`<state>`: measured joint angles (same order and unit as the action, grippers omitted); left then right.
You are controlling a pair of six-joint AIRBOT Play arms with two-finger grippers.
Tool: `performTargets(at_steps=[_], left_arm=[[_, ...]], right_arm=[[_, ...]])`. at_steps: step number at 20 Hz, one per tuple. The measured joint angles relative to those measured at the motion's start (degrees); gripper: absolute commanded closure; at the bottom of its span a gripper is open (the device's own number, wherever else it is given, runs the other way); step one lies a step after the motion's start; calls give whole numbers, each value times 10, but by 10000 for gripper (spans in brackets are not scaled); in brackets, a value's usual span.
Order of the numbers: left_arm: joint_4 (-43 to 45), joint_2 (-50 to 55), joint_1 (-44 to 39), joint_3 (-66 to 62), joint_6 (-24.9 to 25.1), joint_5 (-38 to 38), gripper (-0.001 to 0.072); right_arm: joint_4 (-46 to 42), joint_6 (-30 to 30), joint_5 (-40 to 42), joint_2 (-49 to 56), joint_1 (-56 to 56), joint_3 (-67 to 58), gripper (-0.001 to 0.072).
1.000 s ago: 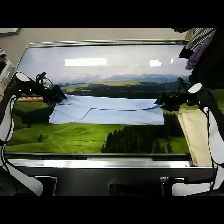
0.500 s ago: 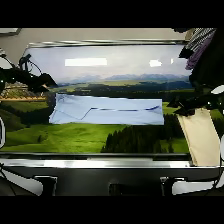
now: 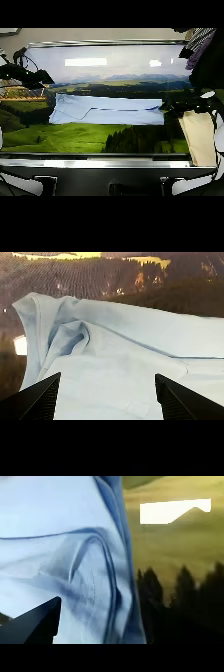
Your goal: Fold the clothes and pants, and hang the long-sleeved shirts on hangers.
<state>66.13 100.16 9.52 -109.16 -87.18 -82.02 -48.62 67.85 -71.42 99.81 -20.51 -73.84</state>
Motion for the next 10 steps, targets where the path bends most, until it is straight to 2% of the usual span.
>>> performTargets(at_steps=[2, 4, 5, 7, 9, 10], left_arm=[[0, 0, -1, 0, 1, 0, 28], [0, -1, -1, 0, 1, 0, 28], [1, 0, -1, 0, 2, 0, 28], [1, -1, -1, 0, 2, 0, 38], [0, -1, -1, 0, 2, -1, 40], [-2, 0, -1, 0, 2, -2, 69]], right_arm=[[-9, 0, 11, 1, 14, 0, 101], [-20, 0, 21, 2, 31, 0, 146], [-27, 1, 24, 3, 39, 0, 204], [-41, 7, 33, 4, 57, 1, 359], [-54, 12, 43, 5, 74, 2, 677], [-58, 20, 45, 5, 80, 2, 675]])
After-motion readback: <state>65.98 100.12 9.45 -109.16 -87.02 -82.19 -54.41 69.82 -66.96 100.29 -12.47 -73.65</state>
